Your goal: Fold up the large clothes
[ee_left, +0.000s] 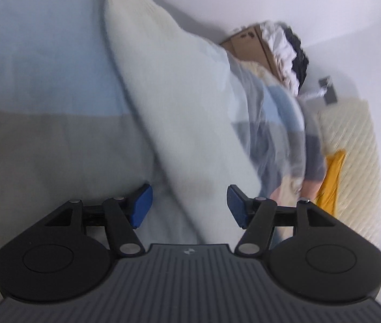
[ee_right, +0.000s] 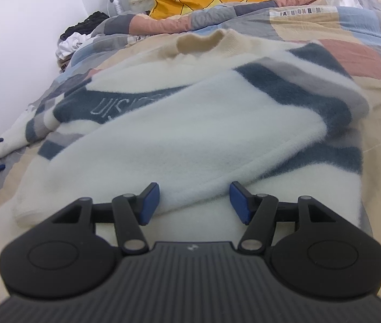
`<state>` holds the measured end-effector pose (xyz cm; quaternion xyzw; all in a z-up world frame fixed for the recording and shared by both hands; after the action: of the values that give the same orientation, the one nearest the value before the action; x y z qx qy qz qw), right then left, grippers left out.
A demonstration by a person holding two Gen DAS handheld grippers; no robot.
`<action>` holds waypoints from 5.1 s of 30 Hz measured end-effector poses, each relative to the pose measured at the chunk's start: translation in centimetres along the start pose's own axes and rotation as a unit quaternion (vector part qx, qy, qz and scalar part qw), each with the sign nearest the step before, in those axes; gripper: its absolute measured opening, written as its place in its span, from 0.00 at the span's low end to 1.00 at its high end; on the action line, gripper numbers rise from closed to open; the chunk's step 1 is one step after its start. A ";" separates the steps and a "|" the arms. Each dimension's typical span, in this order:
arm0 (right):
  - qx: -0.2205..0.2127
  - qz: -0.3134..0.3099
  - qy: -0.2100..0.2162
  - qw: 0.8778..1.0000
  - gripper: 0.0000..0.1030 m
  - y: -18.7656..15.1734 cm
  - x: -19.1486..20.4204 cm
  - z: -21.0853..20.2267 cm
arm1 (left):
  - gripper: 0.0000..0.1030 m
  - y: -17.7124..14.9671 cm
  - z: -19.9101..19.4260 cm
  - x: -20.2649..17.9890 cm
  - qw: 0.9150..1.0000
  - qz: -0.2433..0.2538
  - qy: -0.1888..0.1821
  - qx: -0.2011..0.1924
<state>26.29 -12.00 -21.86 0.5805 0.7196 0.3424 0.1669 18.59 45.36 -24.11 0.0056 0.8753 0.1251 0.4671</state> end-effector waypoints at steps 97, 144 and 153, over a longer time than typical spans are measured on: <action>-0.117 0.202 0.054 0.971 0.60 4.3 -9.1 -8.4 | 0.57 -41.7 -10.4 -15.3 0.792 0.530 -0.176 0.247; -0.033 0.137 0.089 0.986 0.47 0.5 -2.9 -3.3 | 0.57 -33.7 -4.5 -13.2 0.853 0.456 -0.048 0.247; -0.031 0.244 0.060 0.967 0.47 -1.9 -7.0 -8.0 | 0.57 -27.9 -10.7 -11.5 0.861 0.436 0.006 0.260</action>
<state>21.74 -21.19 -18.56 0.7116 0.5536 0.4294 0.0528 19.28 14.61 -15.21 0.5077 0.7867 0.0837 0.3410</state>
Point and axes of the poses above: each gripper's, at about its wrist camera, not at the fingertips, and z roughly the way its jaws point, x to its left, y to its top, the point moved 7 cm from there along z, roughly the way its jaws point, and after that the axes turned 5 degrees about -y, right-handed, at the moved point
